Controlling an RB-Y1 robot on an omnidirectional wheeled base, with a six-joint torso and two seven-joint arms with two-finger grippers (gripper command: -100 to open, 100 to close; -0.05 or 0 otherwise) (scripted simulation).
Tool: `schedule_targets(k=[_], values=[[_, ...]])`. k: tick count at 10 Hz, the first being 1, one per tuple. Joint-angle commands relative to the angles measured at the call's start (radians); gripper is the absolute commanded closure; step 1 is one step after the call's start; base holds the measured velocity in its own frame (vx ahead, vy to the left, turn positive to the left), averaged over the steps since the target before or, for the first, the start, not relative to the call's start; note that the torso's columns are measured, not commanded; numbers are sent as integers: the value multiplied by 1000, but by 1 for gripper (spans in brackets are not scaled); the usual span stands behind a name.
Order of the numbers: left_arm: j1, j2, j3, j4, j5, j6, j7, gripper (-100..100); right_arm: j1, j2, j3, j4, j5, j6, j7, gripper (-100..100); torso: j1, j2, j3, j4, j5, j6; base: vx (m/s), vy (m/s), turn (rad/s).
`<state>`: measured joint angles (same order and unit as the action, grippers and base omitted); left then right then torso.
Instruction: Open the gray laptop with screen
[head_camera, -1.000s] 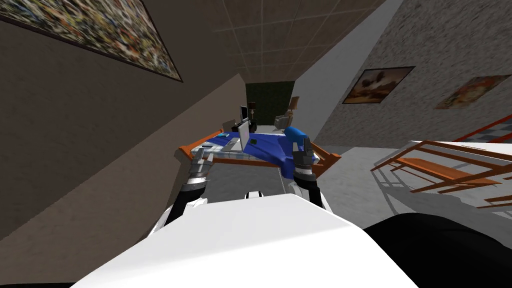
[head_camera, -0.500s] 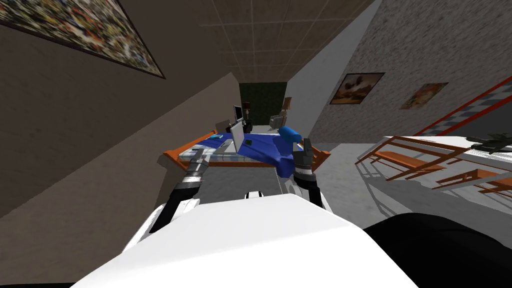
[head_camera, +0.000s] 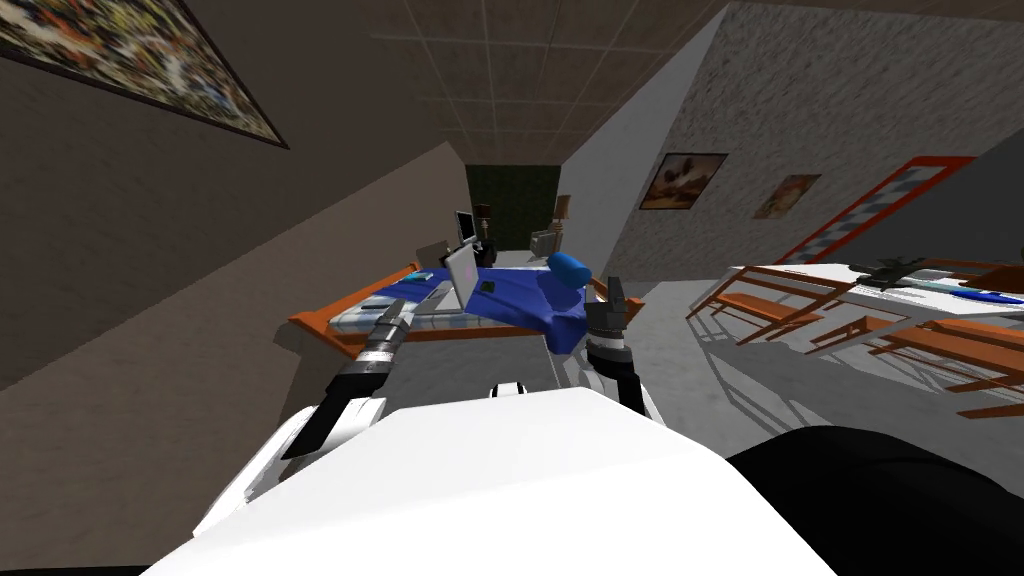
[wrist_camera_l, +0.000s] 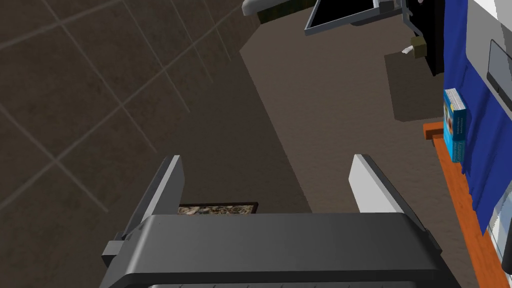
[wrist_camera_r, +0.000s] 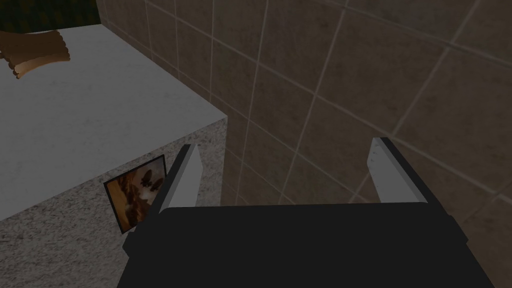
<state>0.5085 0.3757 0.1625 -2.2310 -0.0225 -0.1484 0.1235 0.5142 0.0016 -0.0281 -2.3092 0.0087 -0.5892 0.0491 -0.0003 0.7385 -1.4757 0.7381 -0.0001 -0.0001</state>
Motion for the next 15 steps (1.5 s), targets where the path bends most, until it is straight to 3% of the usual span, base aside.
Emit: schedule_targets(k=[1,7,15], values=[[-4,40,27,3,-6,62,4,-100,0,0,0,0,0,0,0,0,0,0,0,0,0,0,39,-33,-143],[-13,150,99,16,-14,198,19,-100,0,0,0,0,0,0,0,0,0,0,0,0,0,0,41,-31,-141],[-27,332,213,42,-26,416,43,-100,0,0,0,0,0,0,0,0,0,0,0,0,0,0,52,-30,-169]])
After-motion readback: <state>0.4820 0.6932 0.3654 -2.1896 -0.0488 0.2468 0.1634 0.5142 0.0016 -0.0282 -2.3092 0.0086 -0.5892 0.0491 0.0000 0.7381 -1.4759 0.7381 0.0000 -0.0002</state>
